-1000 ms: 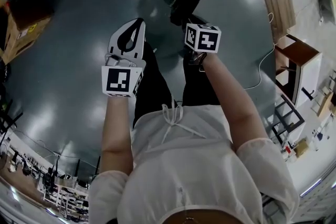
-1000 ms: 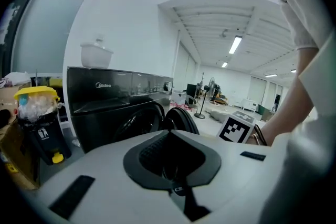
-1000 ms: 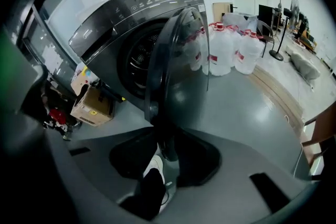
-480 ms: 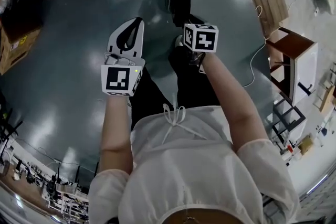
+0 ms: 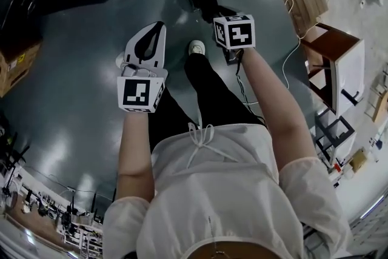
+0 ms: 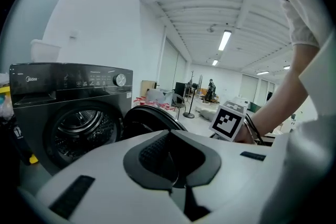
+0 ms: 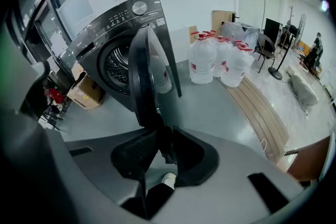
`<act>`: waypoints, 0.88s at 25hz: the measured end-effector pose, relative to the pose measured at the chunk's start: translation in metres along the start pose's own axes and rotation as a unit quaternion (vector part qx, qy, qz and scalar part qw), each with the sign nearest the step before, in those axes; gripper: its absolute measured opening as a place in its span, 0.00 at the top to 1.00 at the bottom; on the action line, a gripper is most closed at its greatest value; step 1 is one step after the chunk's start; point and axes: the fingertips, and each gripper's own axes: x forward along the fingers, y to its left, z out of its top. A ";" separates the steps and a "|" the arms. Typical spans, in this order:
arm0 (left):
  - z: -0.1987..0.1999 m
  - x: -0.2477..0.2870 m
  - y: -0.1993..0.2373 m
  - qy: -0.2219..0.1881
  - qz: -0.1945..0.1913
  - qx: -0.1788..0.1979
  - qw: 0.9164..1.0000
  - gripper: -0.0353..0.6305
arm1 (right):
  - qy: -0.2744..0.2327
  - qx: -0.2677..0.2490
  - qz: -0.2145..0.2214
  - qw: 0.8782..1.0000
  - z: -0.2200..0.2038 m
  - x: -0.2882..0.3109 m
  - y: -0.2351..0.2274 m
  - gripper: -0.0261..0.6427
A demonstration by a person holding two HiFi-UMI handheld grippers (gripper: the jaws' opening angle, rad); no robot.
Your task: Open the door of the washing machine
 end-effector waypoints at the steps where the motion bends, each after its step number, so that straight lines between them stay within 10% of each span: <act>1: 0.001 0.006 -0.005 0.001 -0.002 0.003 1.000 0.91 | 0.002 -0.003 -0.004 1.000 0.000 -0.001 -0.009 0.83; 22: 0.043 0.081 -0.029 0.007 -0.020 0.027 0.999 0.91 | 0.031 -0.061 -0.088 0.994 0.038 -0.017 -0.115 0.83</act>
